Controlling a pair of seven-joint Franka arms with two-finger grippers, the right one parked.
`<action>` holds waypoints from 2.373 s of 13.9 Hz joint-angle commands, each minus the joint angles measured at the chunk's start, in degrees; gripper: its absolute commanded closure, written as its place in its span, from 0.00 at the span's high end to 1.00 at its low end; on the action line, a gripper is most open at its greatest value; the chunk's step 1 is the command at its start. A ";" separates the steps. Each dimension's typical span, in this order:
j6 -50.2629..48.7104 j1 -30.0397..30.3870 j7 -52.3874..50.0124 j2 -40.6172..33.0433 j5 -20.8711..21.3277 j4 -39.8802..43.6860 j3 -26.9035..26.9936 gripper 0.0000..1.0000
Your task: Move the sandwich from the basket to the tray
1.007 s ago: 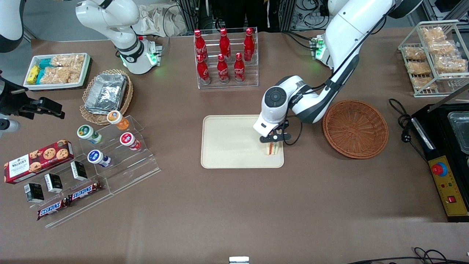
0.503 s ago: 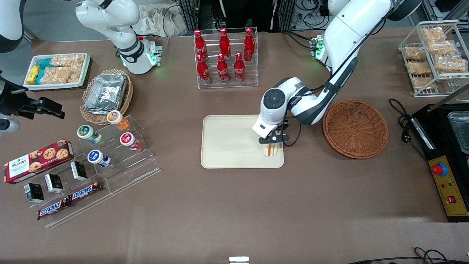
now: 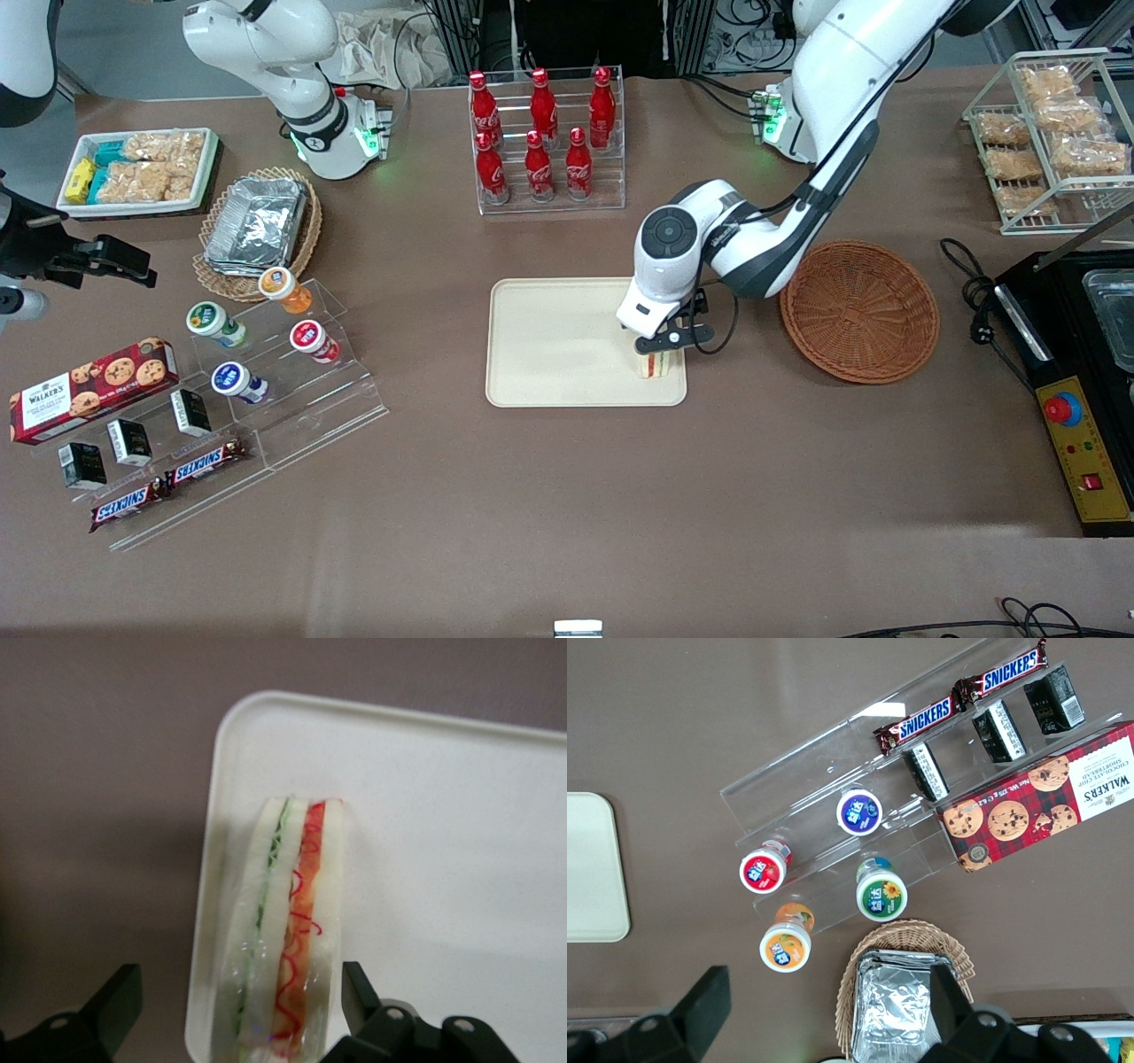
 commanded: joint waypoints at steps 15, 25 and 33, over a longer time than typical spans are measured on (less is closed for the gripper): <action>-23.51 29.29 56.04 -26.54 -19.80 0.13 0.05 1.00; -36.61 41.89 69.37 -27.61 -22.09 16.28 1.02 1.00; -36.70 41.89 68.84 -26.90 -22.18 16.65 1.46 1.00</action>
